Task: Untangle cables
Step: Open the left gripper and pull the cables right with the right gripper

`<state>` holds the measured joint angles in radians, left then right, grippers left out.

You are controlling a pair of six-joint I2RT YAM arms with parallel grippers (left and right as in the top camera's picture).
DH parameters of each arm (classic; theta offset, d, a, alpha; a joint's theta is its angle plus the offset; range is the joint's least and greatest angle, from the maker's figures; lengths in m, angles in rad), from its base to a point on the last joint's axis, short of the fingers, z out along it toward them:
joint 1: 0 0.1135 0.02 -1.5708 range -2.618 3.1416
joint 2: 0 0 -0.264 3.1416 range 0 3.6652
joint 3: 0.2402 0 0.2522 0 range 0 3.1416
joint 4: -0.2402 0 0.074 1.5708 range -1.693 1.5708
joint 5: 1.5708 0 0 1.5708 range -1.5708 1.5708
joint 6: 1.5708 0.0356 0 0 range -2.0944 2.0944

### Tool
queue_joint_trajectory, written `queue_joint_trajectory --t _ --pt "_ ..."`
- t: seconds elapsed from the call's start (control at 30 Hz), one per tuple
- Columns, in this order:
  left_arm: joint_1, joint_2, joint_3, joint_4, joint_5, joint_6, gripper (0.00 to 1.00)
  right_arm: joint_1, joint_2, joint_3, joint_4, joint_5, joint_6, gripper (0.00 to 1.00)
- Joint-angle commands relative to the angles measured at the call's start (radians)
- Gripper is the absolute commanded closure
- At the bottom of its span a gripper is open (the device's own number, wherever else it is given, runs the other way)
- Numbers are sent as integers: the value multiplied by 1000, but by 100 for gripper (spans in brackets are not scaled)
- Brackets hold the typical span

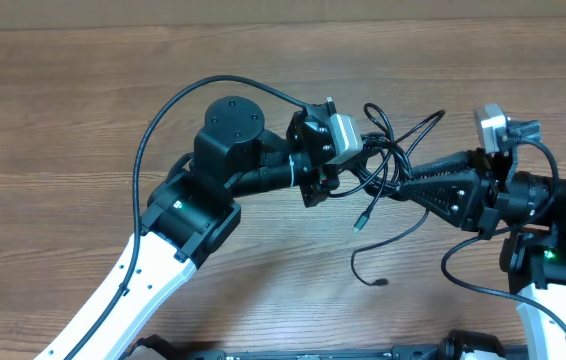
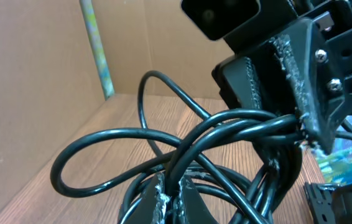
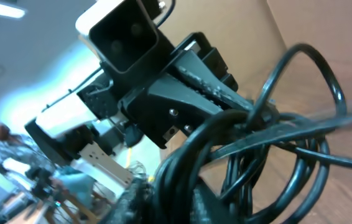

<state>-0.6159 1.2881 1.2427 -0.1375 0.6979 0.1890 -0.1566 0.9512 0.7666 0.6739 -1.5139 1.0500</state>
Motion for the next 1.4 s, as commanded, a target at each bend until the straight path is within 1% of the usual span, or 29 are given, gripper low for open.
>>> queue_joint_trajectory --t 0.0,0.03,0.13,0.17,0.2,0.23,0.27,0.3,0.33,0.4,0.47,0.53,0.6,0.83,1.0,1.03,1.1,1.17,1.23,1.37 --pt "-7 2 23 19 1 -19 96 0 -7 20 6 -11 1 94" --pt "-7 1 23 21 1 -19 96 0 -7 20 6 -11 1 96" --pt "-6 1 23 22 -2 -18 96 0 -7 20 6 -11 0 96" --pt "-5 0 23 22 -3 -18 94 -3 -7 20 6 -11 0 96" --pt "-5 -2 24 22 -3 -19 86 -8 -7 20 6 -11 0 96" --pt "-3 -5 24 23 -5 -19 74 -14 -7 20 6 -11 0 96" --pt "0 -9 24 22 -8 -19 66 -22 -7 20 6 -14 0 96" --pt "2 -14 24 22 -16 -23 55 -31 -7 20 6 -18 0 96" --pt "6 -21 24 22 -35 -35 40 -42 -7 20 6 -23 0 96" --pt "15 -39 24 17 -63 -44 27 -72 -7 20 6 -37 0 96" --pt "30 -70 23 -1 -81 -44 19 -109 -7 20 6 -51 1 96" --pt "47 -101 24 -29 -80 -44 15 -146 -7 20 7 -55 18 96" --pt "54 -117 23 -64 -80 -42 15 -166 -7 20 6 -55 20 96" --pt "60 -132 23 -206 -80 -32 20 -183 -7 20 6 -55 20 96" --pt "58 -132 23 -241 -69 3 21 -183 -7 20 6 -55 39 96" --pt "58 -132 23 -248 -69 19 20 -183 -7 20 6 -54 48 96" --pt "58 -132 23 -252 -70 40 14 -183 -7 20 6 -55 51 96" --pt "58 -129 23 -252 -71 77 12 -182 -7 20 6 -55 51 96" --pt "58 -126 23 -256 -74 90 13 -182 -8 20 7 -55 51 96" --pt "60 -112 23 -313 -74 97 15 -182 -8 20 7 -55 51 96"
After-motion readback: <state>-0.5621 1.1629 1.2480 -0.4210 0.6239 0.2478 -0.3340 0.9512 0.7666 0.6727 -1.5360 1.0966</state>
